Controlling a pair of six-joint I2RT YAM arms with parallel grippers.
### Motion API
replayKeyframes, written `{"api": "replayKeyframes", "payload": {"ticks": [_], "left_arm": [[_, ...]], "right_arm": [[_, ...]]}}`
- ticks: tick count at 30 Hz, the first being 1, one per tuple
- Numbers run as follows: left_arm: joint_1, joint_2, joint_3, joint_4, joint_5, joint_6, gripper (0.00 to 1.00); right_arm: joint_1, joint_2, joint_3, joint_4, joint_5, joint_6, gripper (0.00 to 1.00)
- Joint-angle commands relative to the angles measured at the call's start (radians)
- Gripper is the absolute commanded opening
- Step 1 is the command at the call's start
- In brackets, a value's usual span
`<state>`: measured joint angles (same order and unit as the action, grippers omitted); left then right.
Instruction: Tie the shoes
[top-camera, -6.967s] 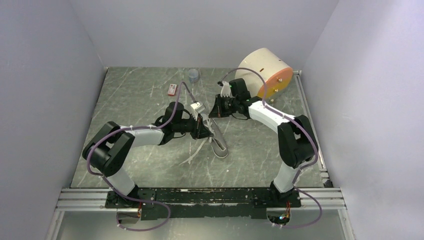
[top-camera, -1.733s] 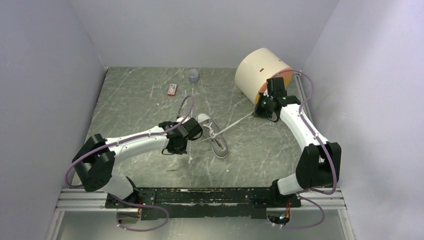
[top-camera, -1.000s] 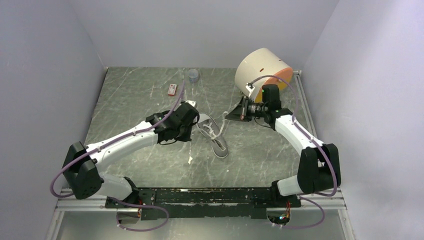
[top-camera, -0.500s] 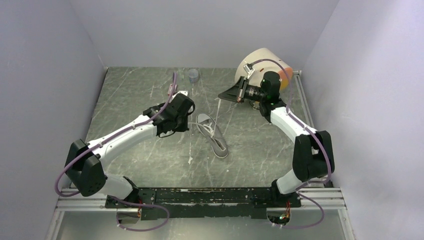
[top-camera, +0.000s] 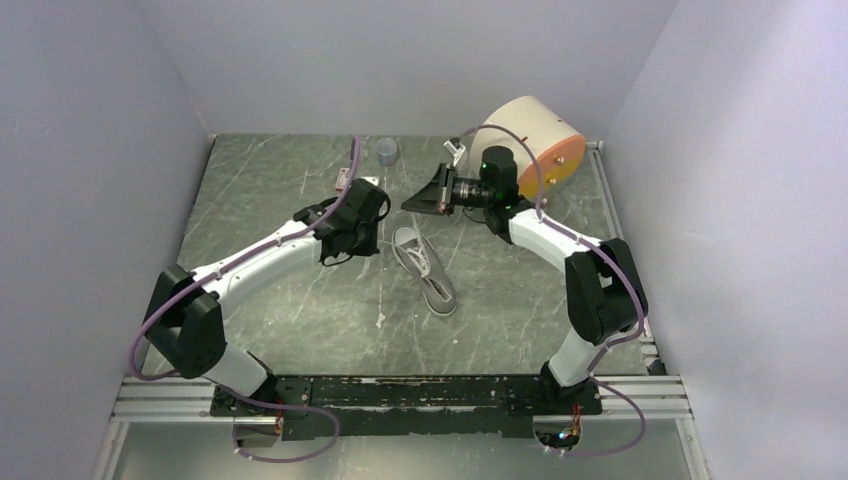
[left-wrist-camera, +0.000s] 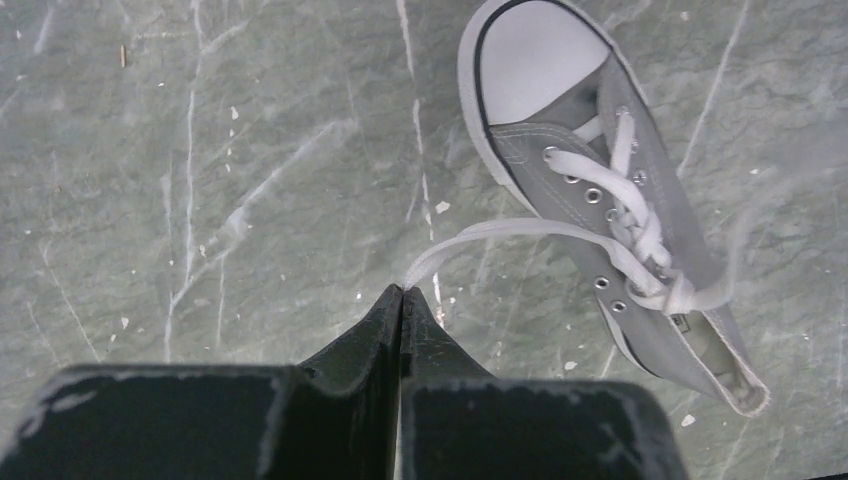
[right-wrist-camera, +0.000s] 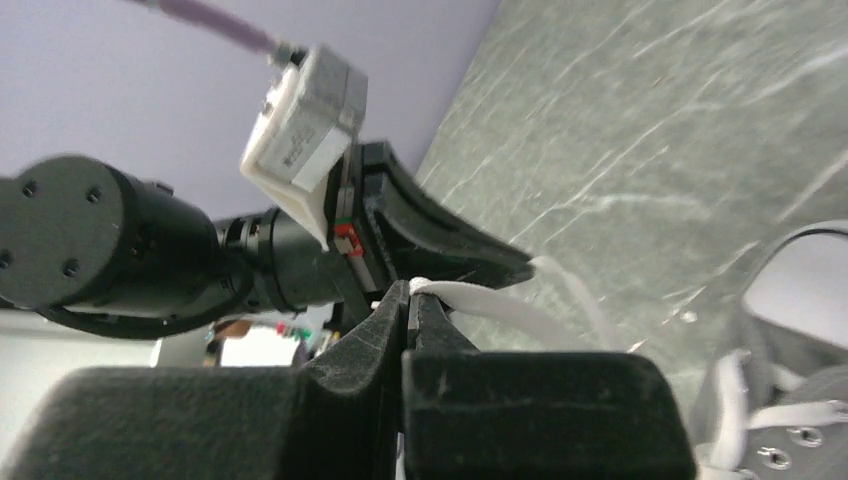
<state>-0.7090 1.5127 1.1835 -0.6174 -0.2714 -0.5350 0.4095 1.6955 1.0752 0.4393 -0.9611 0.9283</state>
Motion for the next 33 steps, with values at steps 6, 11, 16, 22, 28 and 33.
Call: {"api": "replayKeyframes", "payload": {"ticks": [6,11,16,22,28,33], "left_arm": [[0.041,-0.035,-0.151,-0.011,0.008,-0.030,0.05],[0.053,-0.026,-0.214,-0.079,-0.039,-0.063,0.05],[0.060,0.027,-0.208,-0.148,-0.083,-0.046,0.05],[0.087,0.040,-0.224,-0.158,-0.054,-0.024,0.05],[0.088,-0.018,-0.319,-0.065,0.132,-0.082,0.05],[0.088,-0.046,-0.390,-0.056,0.132,-0.149,0.05]], "right_arm": [[-0.193,-0.003,0.141,-0.615,0.457,-0.323,0.00],[-0.219,-0.012,0.166,-0.719,0.629,-0.429,0.00],[-0.222,-0.048,0.137,-0.748,0.793,-0.481,0.00],[-0.224,-0.117,0.062,-0.724,0.829,-0.525,0.00],[-0.222,-0.300,-0.031,-0.759,1.052,-0.560,0.00],[-0.228,-0.433,-0.140,-0.749,1.137,-0.537,0.00]]}}
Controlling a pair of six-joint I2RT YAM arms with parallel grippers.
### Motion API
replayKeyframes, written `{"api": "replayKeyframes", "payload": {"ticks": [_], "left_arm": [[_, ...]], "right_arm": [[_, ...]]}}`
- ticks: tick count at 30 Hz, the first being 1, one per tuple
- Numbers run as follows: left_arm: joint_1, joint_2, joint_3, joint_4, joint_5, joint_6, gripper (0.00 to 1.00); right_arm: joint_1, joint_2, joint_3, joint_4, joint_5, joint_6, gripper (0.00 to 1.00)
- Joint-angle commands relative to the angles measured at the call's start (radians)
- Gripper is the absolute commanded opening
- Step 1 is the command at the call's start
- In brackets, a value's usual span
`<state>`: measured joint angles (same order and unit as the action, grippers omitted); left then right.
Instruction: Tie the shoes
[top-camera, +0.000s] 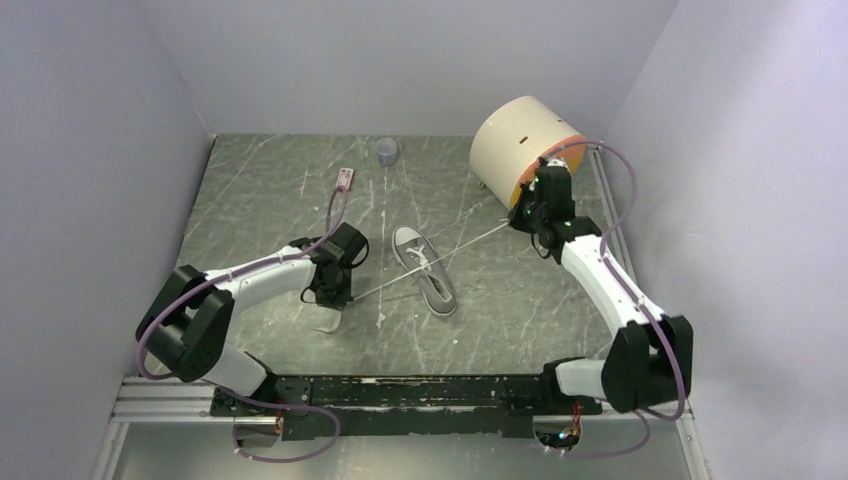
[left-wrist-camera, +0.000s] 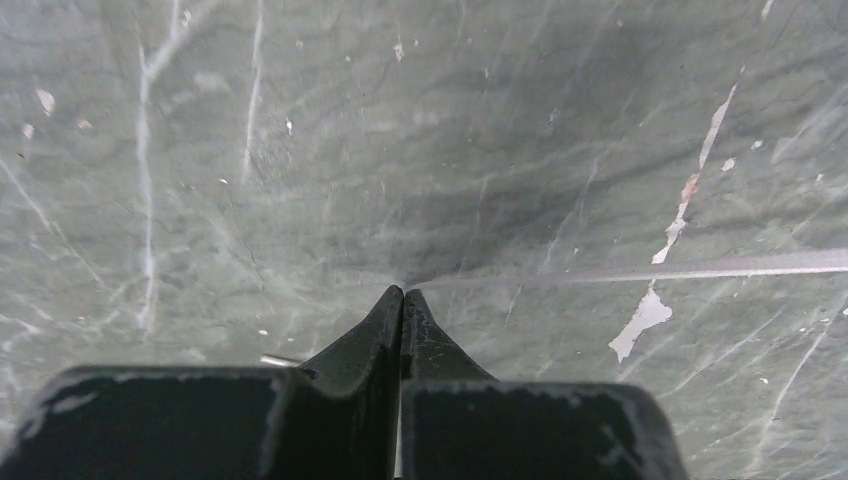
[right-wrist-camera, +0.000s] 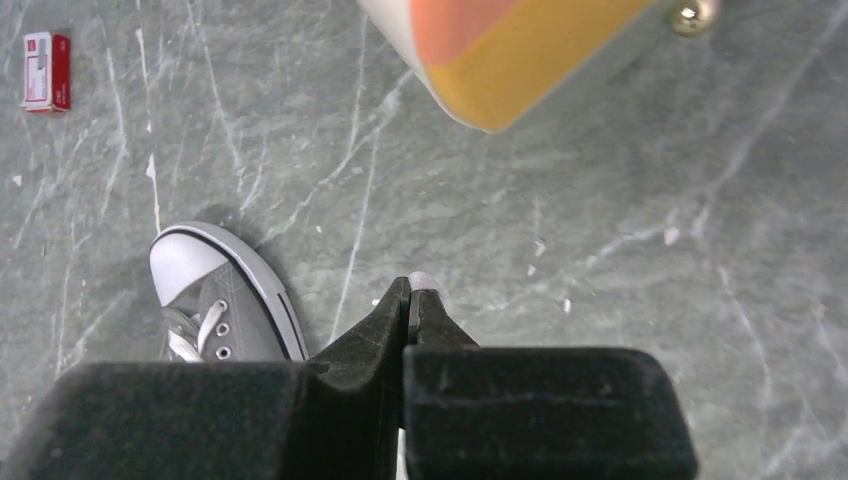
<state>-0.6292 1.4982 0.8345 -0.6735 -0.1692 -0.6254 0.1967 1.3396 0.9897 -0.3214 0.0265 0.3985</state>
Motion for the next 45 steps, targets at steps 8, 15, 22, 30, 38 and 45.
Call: {"api": "replayKeyframes", "payload": {"ticks": [8,15,22,30,38,45], "left_arm": [[0.020,-0.045,-0.122,0.071,-0.012,-0.047,0.05],[0.032,-0.039,-0.132,0.109,-0.058,-0.029,0.05],[0.032,-0.117,-0.075,0.074,-0.012,0.016,0.31],[0.028,-0.274,-0.014,0.145,0.019,0.050,0.96],[-0.052,-0.251,-0.071,0.486,0.262,0.440,0.86],[-0.063,-0.060,0.018,0.470,0.339,0.584,0.77]], "right_arm": [[-0.063,-0.085,-0.110,0.020,0.115,0.016,0.00],[-0.060,-0.076,-0.159,0.041,0.108,0.021,0.00],[-0.024,-0.129,-0.185,0.036,-0.142,-0.012,0.00],[0.122,-0.108,-0.277,0.028,-0.299,0.026,0.00],[0.270,-0.013,-0.346,0.078,-0.341,0.085,0.00],[0.345,0.026,-0.403,0.137,-0.410,0.163,0.00]]}}
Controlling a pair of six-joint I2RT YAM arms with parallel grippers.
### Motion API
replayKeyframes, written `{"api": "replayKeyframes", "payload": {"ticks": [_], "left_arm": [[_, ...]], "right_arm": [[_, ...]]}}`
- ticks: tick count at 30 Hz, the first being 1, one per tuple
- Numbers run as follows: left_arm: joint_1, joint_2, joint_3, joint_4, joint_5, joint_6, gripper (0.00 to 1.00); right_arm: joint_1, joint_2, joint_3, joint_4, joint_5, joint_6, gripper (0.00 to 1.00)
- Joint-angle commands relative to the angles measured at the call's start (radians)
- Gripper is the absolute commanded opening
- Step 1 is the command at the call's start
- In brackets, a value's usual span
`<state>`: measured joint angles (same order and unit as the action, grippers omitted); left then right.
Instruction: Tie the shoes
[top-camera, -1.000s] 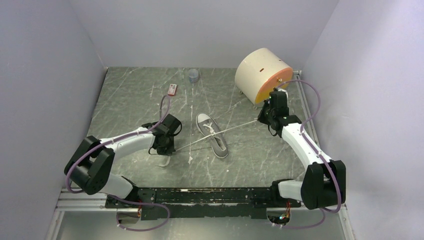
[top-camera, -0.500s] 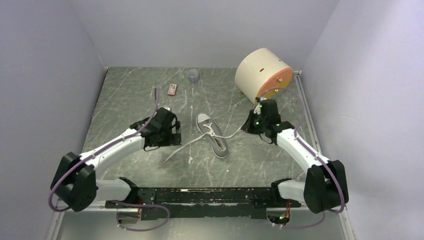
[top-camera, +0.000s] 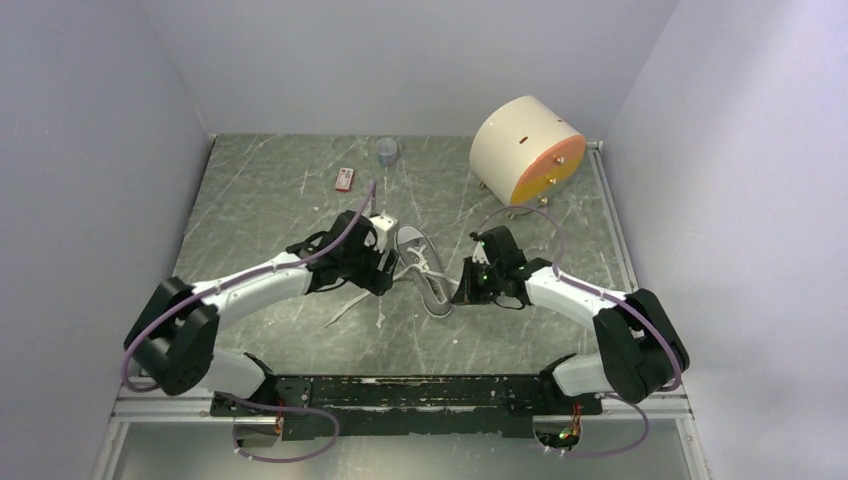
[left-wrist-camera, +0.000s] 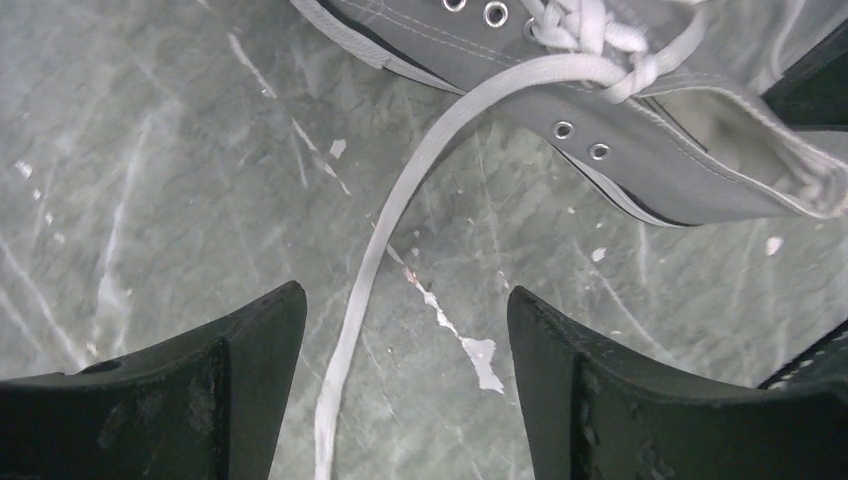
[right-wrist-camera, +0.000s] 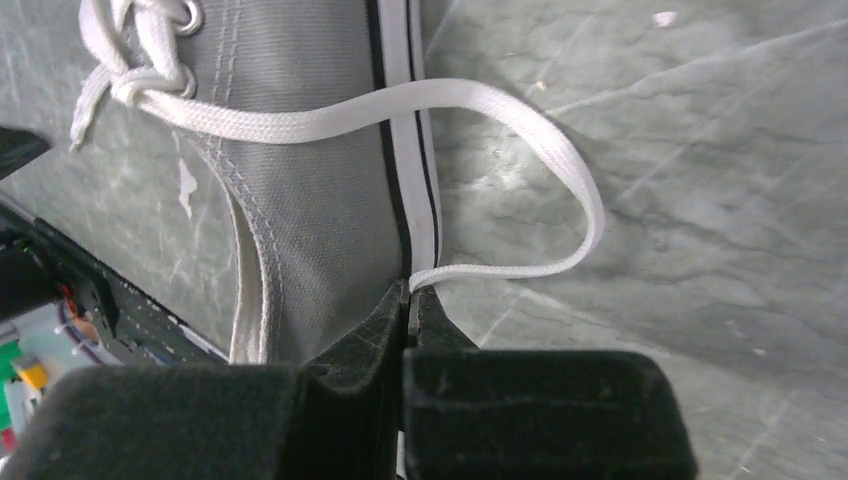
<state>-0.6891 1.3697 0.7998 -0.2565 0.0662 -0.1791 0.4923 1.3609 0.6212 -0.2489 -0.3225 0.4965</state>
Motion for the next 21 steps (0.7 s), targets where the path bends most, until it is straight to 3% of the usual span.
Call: {"api": "replayKeyframes", "payload": {"ticks": [1,3,5,13,21], "left_arm": [[-0.003,0.094,0.058,0.056,0.119,0.160,0.71],[-0.004,0.147,0.072,0.056,0.081,0.202,0.59],[-0.004,0.192,0.086,0.066,0.055,0.242,0.53],[-0.039,0.264,0.096,0.192,0.035,0.277,0.64],[-0.070,0.356,0.100,0.327,0.025,0.243,0.63]], "right_arm": [[0.057,0.002,-0.051,0.090,-0.089,0.083,0.00],[0.059,-0.009,-0.068,0.106,-0.111,0.100,0.00],[0.054,-0.036,-0.058,0.068,-0.064,0.096,0.00],[0.014,-0.105,-0.030,-0.006,-0.026,0.077,0.00],[-0.061,-0.119,-0.027,-0.036,-0.043,0.029,0.00]]}}
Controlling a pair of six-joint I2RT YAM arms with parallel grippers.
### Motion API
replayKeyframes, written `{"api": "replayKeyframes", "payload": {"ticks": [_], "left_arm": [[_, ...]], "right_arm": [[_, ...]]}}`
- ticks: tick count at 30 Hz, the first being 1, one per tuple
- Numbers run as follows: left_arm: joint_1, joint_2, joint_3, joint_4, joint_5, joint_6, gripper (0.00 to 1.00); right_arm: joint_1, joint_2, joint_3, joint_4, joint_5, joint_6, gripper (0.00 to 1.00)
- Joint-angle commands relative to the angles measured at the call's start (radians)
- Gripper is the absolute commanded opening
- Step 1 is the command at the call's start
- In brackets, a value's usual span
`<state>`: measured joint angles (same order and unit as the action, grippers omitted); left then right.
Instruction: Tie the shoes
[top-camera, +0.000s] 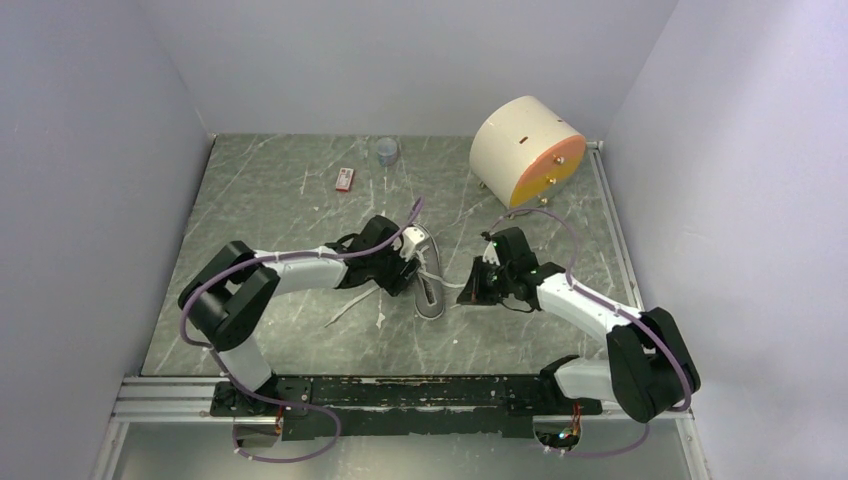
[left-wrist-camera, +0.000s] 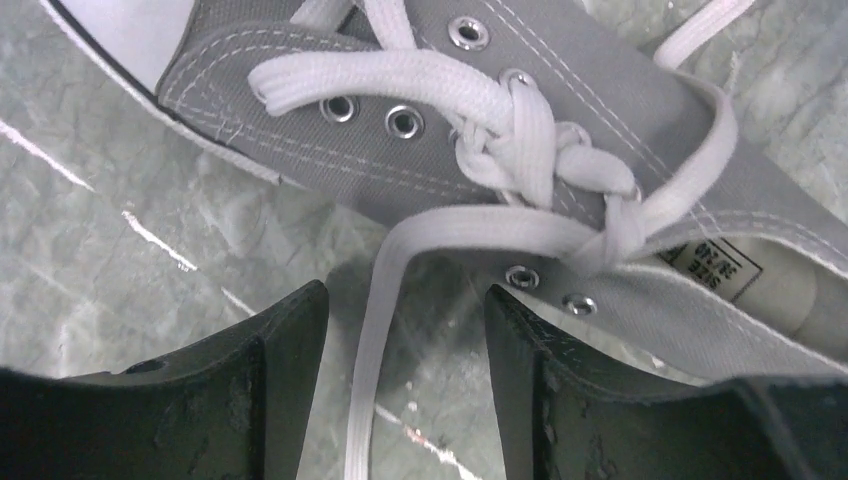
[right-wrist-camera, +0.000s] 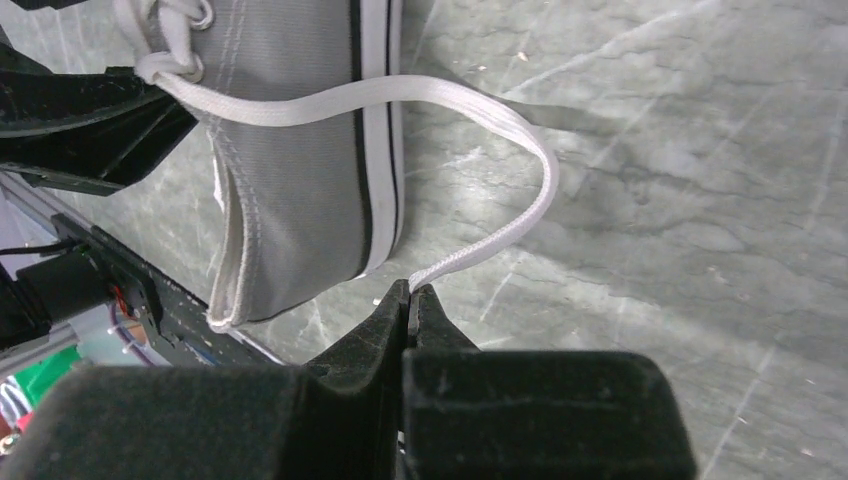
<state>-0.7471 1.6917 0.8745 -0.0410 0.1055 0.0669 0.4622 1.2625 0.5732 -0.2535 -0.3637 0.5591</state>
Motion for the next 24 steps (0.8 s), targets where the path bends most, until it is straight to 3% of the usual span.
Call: {"api": "replayKeyframes", "payload": {"ticks": [1,5,6,9,15,21,24], "left_arm": [[-0.015,0.043,0.023,0.131,-0.024,-0.008,0.62],[-0.015,0.059,0.016,0.185,-0.063,-0.026,0.56],[-0.016,0.055,0.012,0.196,-0.072,-0.030,0.52],[-0.015,0.021,-0.009,0.214,-0.094,-0.045,0.24],[-0.018,-0.102,-0.067,0.166,-0.047,-0.177,0.06],[-0.055,-0.211,-0.145,0.171,-0.015,-0.354,0.05],[-0.061,-0.215,-0.152,0.106,-0.117,-0.476,0.05]], "right_arm": [[-0.040,-0.024,0.021,-0.033,-0.006,-0.038,0.00],[-0.071,-0.033,0.020,-0.044,-0.025,-0.048,0.00],[-0.077,-0.036,0.020,-0.048,-0.028,-0.052,0.00],[-0.092,-0.045,0.023,-0.063,-0.035,-0.063,0.00],[-0.121,-0.089,0.052,-0.128,-0.039,-0.095,0.00],[-0.145,-0.168,0.082,-0.215,-0.024,-0.101,0.00],[-0.213,-0.193,0.080,-0.230,-0.061,-0.063,0.00]]}}
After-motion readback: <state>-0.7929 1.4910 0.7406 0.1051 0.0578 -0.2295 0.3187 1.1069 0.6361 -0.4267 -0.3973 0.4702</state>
